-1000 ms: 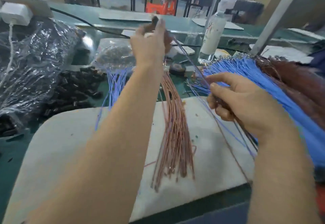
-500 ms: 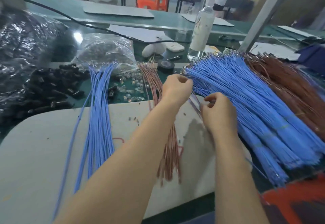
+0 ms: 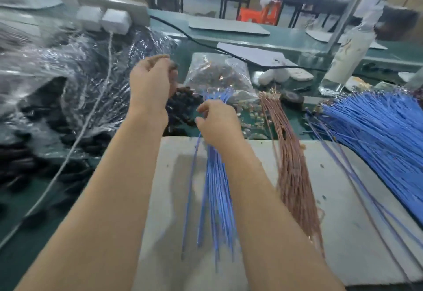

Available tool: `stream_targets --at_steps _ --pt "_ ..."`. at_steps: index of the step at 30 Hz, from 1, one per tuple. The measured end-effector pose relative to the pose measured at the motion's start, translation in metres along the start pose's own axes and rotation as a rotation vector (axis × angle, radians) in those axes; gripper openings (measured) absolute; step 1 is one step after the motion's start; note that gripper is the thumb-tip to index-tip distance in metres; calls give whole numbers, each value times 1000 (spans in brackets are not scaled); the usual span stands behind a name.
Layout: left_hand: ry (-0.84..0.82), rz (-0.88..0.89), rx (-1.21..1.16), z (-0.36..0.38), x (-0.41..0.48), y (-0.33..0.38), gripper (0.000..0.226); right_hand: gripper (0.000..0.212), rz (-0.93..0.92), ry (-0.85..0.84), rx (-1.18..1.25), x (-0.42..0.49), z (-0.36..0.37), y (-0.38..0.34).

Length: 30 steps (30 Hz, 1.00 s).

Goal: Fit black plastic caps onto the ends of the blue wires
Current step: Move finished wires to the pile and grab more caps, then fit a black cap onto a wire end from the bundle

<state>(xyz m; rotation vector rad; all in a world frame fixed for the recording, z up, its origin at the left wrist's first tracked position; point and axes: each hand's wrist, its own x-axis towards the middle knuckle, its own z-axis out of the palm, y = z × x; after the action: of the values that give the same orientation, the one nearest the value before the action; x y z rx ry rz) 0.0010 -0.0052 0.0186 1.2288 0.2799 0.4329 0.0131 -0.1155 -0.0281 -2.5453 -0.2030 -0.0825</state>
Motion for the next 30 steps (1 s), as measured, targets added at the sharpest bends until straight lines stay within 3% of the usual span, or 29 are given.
stream_targets --at_steps 4,7,13,15,17,20,23,26,28,30 --pt "59 -33 3 -26 7 1 11 31 24 -11 -255 12 28 -11" --pt "35 -59 67 -22 5 -9 11 21 2 94 -233 12 27 -10" --pt "-246 -172 263 7 -16 -44 18 9 66 160 677 -4 -30 17" --pt "-396 -248 225 14 -28 -52 15 10 99 133 822 -14 -39 28" --pt "-459 -278 178 19 -36 -58 14 12 105 138 794 -22 -40 38" --pt "-358 -265 125 19 -41 -65 10 15 70 179 711 -32 -36 47" --pt "-181 -307 -165 12 -34 -63 15 13 16 180 364 -38 -25 49" --pt "-35 -323 -319 2 -21 -58 14 43 64 41 -96 -39 -9 40" --pt "-11 -364 -358 0 -17 -58 14 47 88 -15 -238 -37 0 32" --pt "-40 -397 -378 0 -17 -60 13 35 100 -20 -238 -35 3 30"
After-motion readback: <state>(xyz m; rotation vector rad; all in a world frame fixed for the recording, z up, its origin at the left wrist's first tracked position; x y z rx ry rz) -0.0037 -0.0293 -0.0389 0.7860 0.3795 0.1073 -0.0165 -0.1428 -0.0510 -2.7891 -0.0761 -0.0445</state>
